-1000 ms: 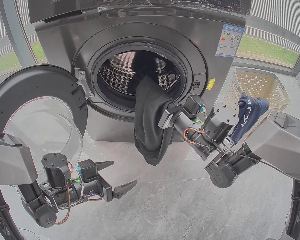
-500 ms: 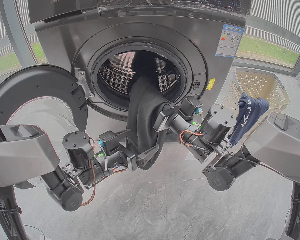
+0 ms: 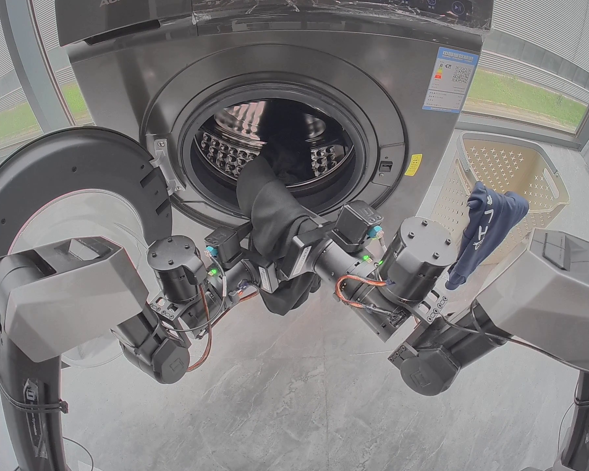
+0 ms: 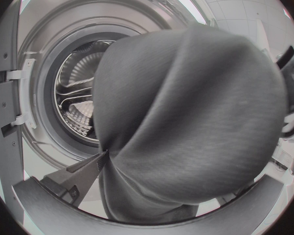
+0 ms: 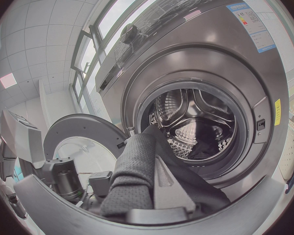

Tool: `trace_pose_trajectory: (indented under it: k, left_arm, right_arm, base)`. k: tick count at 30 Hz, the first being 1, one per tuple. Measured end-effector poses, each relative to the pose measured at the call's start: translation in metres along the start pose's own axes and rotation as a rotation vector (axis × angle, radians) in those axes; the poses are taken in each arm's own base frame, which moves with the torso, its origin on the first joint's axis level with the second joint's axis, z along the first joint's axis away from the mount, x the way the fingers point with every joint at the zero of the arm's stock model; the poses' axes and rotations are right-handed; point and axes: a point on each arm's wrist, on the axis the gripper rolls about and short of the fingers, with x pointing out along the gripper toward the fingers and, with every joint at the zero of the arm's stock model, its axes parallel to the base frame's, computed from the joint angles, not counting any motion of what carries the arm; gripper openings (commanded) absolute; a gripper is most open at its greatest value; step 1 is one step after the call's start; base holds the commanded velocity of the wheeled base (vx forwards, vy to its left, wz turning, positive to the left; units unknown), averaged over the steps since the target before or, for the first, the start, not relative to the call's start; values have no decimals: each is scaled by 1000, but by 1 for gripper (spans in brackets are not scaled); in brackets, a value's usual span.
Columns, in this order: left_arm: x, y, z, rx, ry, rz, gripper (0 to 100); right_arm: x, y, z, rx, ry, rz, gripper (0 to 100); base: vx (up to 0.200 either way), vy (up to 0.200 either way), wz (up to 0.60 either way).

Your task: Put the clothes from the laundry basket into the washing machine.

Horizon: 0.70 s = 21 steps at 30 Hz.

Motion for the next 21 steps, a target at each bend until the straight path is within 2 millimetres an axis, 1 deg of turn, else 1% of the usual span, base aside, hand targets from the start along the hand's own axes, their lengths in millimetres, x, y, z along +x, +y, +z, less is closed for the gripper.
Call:
trace_pose_trajectory:
  k: [1,2,6,13,17,21]
  left_arm:
    - [2,3,-1,-1,-3,14,100]
    - [3,5,-2,-2,-4,24,0]
    - [5,8,-5,-3,-6,32,0]
    - [10,11,-4,-15,-29,58,0]
    - [12,17,0,-31,-47,95,0]
    - [10,23,7,-48,-66,115,0]
  right_arm:
    - [-1,2,0,2,4,3,0]
    - [-1,3,0,3,6,6,0]
    - [-2,5,-1,9,8,9,0]
    - [-4,3,-1,11,12,5,0]
    - [-8,-7,0,7,25,-27,0]
    - [-11,-27,1,2,35,-83,0]
  base:
    - [0,0,0]
    - [0,0,0]
    - [0,0,0]
    - [0,0,0]
    - [0,0,0]
    - [0,0,0]
